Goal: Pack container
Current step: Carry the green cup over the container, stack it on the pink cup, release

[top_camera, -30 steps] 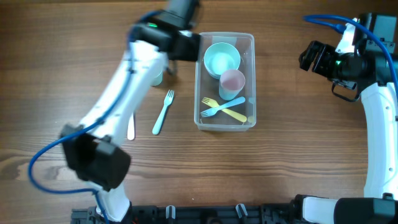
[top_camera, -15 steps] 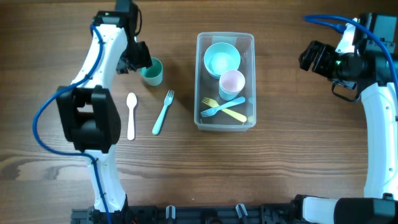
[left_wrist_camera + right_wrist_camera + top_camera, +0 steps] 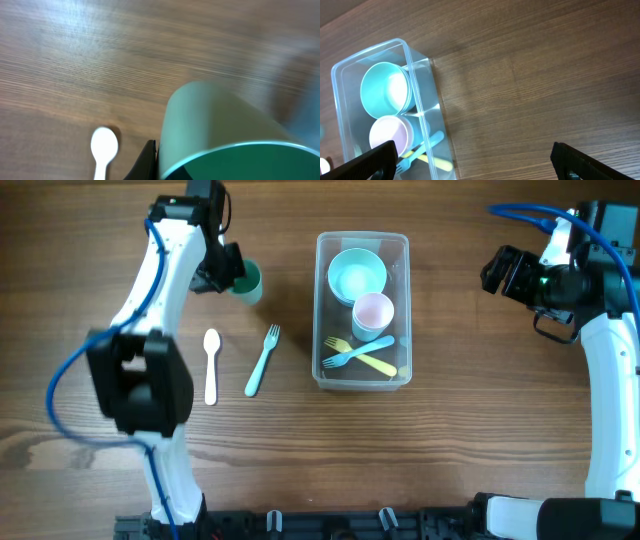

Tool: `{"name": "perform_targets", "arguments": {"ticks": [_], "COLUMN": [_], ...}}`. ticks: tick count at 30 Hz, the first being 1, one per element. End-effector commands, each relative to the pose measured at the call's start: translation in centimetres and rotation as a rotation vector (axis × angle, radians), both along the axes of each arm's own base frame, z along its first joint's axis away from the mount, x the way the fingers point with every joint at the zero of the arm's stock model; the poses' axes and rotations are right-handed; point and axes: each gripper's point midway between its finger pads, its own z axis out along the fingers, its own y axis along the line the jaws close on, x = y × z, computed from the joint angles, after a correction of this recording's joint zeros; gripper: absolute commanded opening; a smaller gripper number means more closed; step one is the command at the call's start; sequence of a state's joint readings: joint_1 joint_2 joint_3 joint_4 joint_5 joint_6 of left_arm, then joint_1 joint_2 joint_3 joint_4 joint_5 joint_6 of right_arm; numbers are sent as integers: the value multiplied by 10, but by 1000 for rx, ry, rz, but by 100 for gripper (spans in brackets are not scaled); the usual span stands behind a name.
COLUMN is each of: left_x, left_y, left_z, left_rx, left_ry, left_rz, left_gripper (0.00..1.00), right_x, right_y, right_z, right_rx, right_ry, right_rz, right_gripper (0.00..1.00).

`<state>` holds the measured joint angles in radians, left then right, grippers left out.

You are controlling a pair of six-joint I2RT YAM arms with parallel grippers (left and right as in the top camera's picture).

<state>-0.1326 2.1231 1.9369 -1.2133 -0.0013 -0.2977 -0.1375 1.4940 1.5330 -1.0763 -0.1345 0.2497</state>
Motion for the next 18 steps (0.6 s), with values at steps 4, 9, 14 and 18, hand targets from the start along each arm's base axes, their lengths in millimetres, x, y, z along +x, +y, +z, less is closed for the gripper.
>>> {"name": "perform_targets", "arguments": {"ticks": [4, 9, 14, 18], "left_x": [-61, -90, -75, -67], "left_y": [-121, -202, -235, -241], "left_z": [171, 130, 59, 25], "left_rx": [-80, -59, -32, -19], "left_ry": [-422, -338, -236, -187], "left_rz": [-474, -739, -789, -792], "left_gripper": [4, 4, 4, 4], "right_x": [1, 1, 1, 1], "right_y": [1, 1, 1, 1], "right_z": [-3, -3, -3, -3], "right_rx": [20, 20, 20, 20], "right_ry": [8, 8, 8, 8], "right_rz": [-10, -10, -10, -10], "right_gripper": [100, 100, 100, 100]}}
